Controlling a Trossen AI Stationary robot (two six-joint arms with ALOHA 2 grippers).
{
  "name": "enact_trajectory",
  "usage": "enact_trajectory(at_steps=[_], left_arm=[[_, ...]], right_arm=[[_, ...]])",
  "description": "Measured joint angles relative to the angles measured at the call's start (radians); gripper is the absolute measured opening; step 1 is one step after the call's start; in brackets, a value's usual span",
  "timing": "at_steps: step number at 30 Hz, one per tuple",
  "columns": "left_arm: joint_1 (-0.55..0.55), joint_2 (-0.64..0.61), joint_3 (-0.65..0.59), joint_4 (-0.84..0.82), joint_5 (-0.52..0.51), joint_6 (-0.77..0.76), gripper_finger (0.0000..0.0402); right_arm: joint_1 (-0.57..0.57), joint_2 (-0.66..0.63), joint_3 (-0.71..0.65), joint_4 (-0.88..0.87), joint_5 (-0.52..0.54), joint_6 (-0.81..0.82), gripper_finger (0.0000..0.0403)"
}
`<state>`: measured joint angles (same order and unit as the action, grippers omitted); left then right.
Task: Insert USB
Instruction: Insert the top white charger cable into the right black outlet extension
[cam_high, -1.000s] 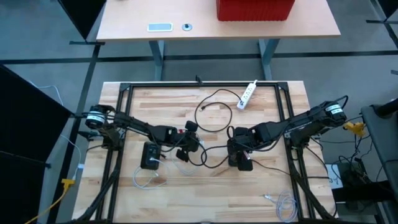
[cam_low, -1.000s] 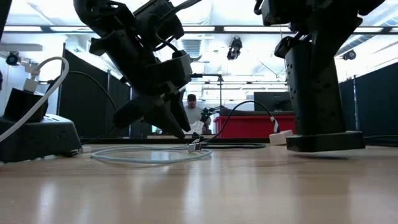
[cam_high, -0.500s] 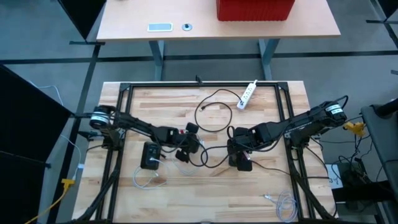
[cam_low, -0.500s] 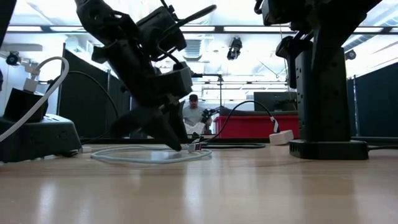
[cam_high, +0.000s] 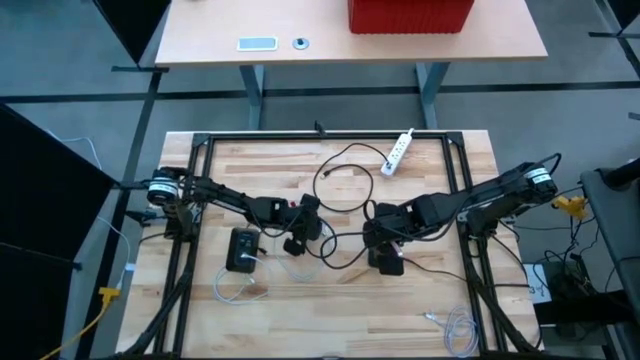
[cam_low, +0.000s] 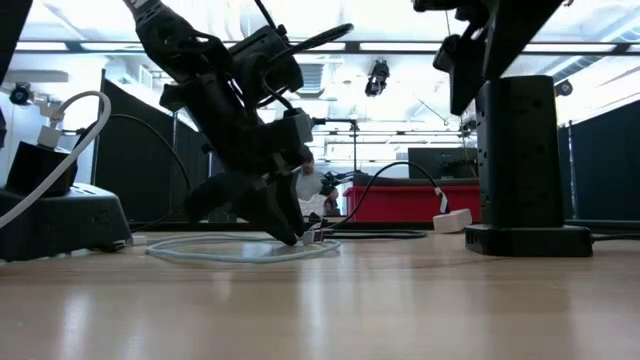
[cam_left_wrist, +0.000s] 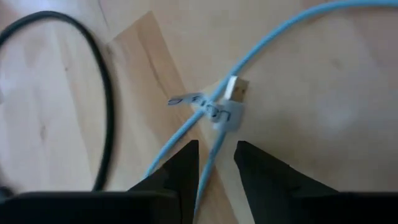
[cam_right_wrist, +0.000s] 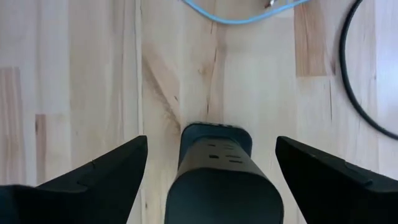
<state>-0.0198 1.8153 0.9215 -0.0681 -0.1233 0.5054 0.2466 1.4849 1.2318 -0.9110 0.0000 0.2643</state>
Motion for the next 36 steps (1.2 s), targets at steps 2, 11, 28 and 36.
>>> enact_trajectory(at_steps=[2, 11, 28, 36], left_arm=[[0.002, 0.000, 0.000, 0.000, 0.014, -0.004, 0.0081], [0.004, 0.077, 0.008, 0.052, 0.032, -0.042, 0.0010], [0.151, -0.161, 0.003, -0.034, 0.562, -0.247, 0.0000], [0.224, -0.195, 0.010, -0.023, 0.869, -0.329, 0.0000]], right_arm=[[0.000, 0.000, 0.014, -0.001, 0.000, -0.003, 0.0339], [0.000, 0.000, 0.063, 0.009, 0.019, -0.080, 0.0339], [0.000, 0.128, 0.065, 0.271, 0.194, -0.491, 0.0339], [0.011, 0.204, 0.065, 0.427, 0.345, -0.854, 0.0303]])
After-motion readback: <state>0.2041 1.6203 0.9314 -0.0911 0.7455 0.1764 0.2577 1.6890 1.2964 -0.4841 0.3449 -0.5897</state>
